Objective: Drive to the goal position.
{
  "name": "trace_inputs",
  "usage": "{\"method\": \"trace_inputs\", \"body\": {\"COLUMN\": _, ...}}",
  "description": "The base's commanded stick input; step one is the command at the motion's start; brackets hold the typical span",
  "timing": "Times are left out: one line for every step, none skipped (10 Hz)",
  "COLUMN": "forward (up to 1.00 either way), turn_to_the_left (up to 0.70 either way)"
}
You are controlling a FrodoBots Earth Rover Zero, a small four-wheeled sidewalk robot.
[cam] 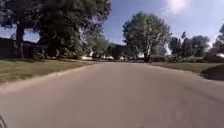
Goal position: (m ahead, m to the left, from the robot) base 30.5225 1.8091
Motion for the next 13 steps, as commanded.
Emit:
{"method": "trace_inputs", "body": {"forward": 0.70, "turn_to_the_left": 0.00}}
{"method": "trace_inputs", "body": {"forward": 0.70, "turn_to_the_left": 0.00}}
{"method": "trace_inputs", "body": {"forward": 0.70, "turn_to_the_left": 0.00}}
{"method": "trace_inputs", "body": {"forward": 0.70, "turn_to_the_left": 0.00}}
{"method": "trace_inputs", "body": {"forward": 0.70, "turn_to_the_left": 0.00}}
{"method": "trace_inputs", "body": {"forward": 0.70, "turn_to_the_left": 0.00}}
{"method": "trace_inputs", "body": {"forward": 0.70, "turn_to_the_left": 0.00}}
{"method": "trace_inputs", "body": {"forward": 0.70, "turn_to_the_left": 0.00}}
{"method": "trace_inputs", "body": {"forward": 0.70, "turn_to_the_left": 0.00}}
{"method": "trace_inputs", "body": {"forward": 0.70, "turn_to_the_left": 0.00}}
{"method": "trace_inputs", "body": {"forward": 0.70, "turn_to_the_left": 0.00}}
{"method": "trace_inputs", "body": {"forward": 0.70, "turn_to_the_left": 0.00}}
{"method": "trace_inputs", "body": {"forward": 0.70, "turn_to_the_left": 0.00}}
